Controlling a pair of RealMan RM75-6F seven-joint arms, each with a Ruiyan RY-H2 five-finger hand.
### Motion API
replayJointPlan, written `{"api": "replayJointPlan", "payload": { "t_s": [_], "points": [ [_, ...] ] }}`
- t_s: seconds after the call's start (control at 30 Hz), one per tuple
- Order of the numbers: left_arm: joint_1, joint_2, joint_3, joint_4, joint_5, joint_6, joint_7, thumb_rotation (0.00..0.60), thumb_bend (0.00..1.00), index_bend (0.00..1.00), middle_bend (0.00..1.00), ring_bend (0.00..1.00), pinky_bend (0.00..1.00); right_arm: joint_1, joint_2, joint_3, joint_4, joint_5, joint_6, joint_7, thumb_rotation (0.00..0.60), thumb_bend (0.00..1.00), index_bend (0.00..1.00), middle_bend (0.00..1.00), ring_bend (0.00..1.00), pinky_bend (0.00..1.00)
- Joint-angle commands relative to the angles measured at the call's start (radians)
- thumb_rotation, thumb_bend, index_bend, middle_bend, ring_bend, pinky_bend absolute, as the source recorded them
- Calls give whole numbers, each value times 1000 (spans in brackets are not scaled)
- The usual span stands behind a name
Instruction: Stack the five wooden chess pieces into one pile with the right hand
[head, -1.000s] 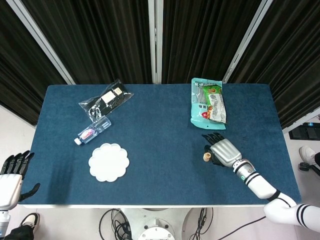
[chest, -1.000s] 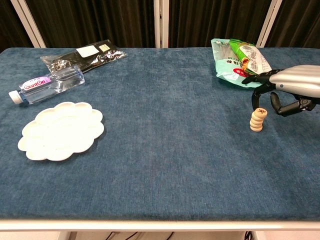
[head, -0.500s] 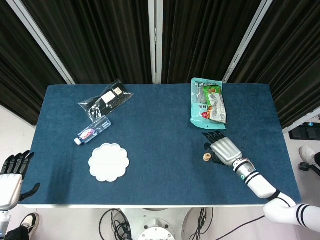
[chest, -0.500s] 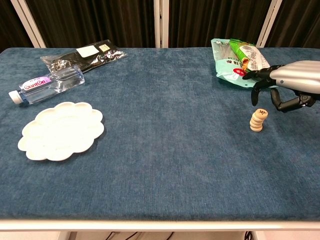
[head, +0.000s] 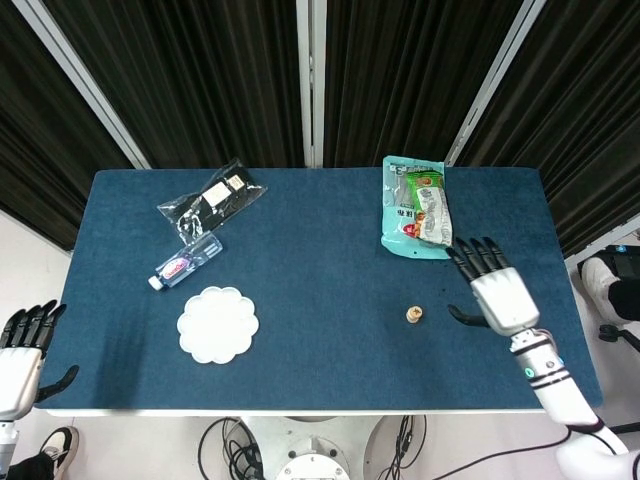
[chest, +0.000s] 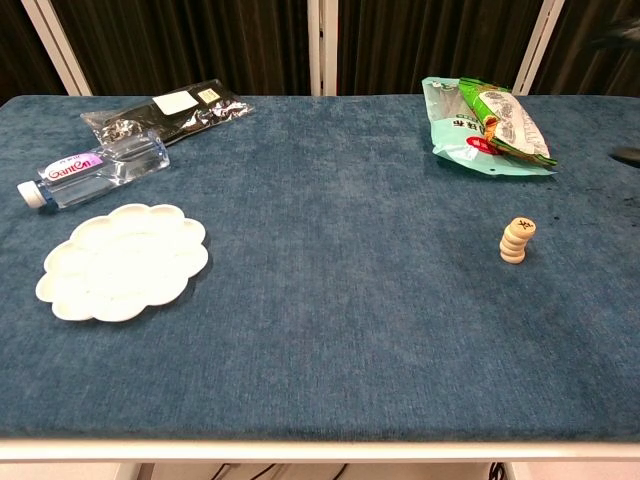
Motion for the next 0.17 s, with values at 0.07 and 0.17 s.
{"api": "replayJointPlan", "payload": {
  "t_s": [0.07, 0.17],
  "points": [
    [2, -3, -5, 6, 0, 9, 1, 600, 235, 51, 0, 0, 0, -145, 38, -35, -46, 38, 125, -46, 350, 4, 0, 0, 0, 0],
    [2, -7, -8, 11, 6, 19, 2, 600, 236, 51, 0, 0, 0, -176, 15, -37, -5, 42, 141, 8, 351, 10, 0, 0, 0, 0]
  ]
}}
